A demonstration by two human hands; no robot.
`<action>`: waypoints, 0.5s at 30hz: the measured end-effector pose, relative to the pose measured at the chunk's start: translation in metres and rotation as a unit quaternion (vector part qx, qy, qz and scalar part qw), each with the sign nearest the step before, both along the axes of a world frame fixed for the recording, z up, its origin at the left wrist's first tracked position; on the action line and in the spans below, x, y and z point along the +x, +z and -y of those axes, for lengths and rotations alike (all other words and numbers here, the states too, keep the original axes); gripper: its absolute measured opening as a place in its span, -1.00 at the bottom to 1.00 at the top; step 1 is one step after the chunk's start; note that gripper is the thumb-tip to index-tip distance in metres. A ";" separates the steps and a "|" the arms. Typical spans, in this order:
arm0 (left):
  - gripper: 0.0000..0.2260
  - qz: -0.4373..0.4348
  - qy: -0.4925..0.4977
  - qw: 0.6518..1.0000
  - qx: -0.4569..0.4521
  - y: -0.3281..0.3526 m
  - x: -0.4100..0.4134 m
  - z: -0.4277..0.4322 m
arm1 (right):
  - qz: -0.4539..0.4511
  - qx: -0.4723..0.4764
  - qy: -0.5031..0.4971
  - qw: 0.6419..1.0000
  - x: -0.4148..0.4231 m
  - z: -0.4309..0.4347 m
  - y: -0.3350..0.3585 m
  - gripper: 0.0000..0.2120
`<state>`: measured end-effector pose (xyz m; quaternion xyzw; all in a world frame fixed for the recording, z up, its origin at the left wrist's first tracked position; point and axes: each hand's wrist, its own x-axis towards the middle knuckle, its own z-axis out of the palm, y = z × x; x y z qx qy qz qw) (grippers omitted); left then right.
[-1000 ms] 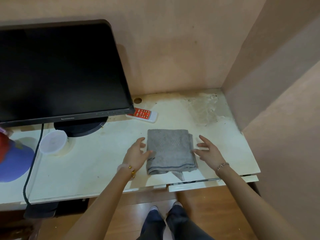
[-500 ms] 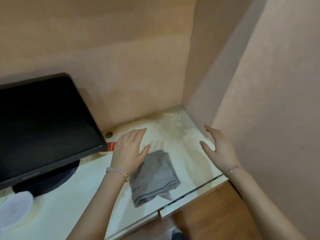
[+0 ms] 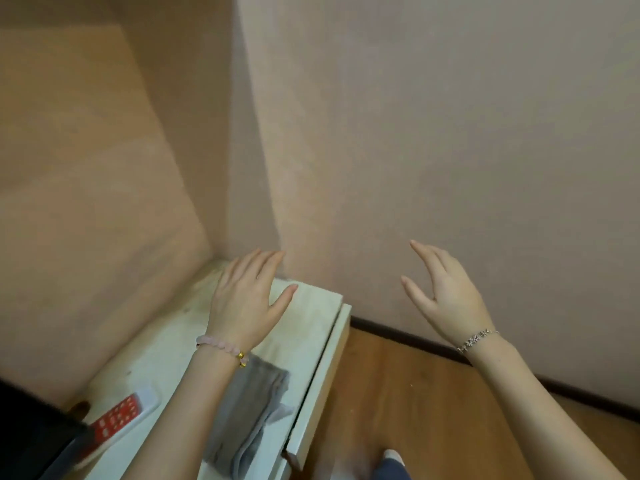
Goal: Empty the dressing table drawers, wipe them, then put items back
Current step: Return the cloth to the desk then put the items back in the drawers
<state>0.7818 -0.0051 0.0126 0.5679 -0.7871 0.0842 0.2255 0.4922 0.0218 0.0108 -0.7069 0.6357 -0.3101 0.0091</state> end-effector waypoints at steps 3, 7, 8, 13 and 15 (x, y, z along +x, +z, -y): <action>-0.49 -0.008 -0.064 0.998 -0.004 0.008 -0.038 0.011 | -0.007 -0.006 -0.068 0.998 -0.032 -0.025 0.008 -0.48; -0.49 -0.014 -0.133 0.991 -0.016 0.015 -0.091 0.023 | -0.012 -0.005 -0.146 0.989 -0.072 -0.050 0.015 -0.48; -0.48 -0.018 -0.149 0.989 -0.015 0.016 -0.104 0.025 | -0.013 -0.003 -0.163 0.987 -0.081 -0.055 0.016 -0.48; -0.48 -0.017 -0.222 0.975 -0.015 0.014 -0.178 0.047 | -0.018 -0.004 -0.234 0.972 -0.135 -0.070 0.016 -0.48; -0.48 -0.010 -0.246 0.969 -0.014 0.014 -0.211 0.056 | -0.016 -0.003 -0.256 0.966 -0.160 -0.073 0.015 -0.47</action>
